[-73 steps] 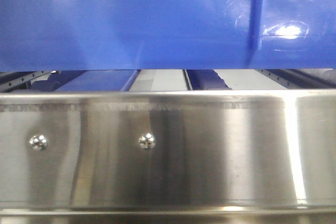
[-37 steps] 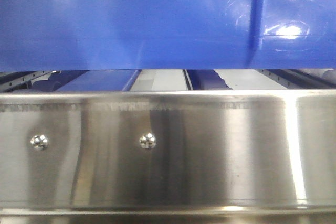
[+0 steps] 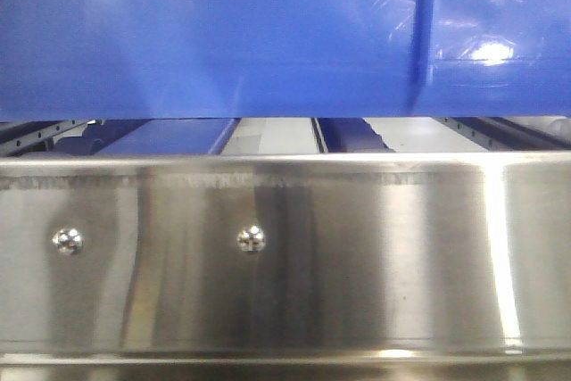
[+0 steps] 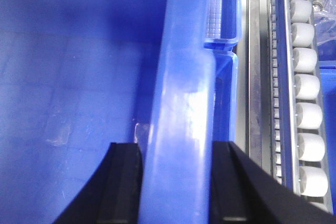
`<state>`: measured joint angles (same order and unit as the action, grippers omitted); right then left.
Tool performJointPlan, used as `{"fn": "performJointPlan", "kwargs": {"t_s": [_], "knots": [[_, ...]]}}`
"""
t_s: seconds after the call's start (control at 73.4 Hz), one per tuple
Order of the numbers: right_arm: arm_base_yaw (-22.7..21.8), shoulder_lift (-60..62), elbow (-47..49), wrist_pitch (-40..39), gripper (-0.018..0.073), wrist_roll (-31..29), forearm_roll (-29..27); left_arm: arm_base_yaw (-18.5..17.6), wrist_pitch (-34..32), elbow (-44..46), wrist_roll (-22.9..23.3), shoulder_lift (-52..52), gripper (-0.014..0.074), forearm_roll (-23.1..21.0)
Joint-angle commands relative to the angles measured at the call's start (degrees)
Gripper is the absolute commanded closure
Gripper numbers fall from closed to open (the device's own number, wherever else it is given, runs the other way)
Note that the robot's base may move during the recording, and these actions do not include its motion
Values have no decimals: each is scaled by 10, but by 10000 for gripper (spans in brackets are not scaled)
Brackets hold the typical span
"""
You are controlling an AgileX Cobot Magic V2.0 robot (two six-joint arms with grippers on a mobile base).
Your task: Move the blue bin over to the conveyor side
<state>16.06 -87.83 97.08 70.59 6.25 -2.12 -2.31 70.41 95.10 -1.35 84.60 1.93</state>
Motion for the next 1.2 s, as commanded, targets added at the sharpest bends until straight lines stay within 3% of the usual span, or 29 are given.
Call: {"fn": "performJointPlan", "kwargs": {"t_s": [0.0, 0.736, 1.186], "knots": [[2, 10, 1, -6, 638, -7, -8, -1, -4, 4, 3, -9, 612, -10], [2, 217, 46, -6, 638, -13, -6, -1, -8, 6, 4, -225, 612, -29], [2, 228, 46, -6, 638, -13, -6, -1, -9, 6, 4, -235, 612, -29]]}}
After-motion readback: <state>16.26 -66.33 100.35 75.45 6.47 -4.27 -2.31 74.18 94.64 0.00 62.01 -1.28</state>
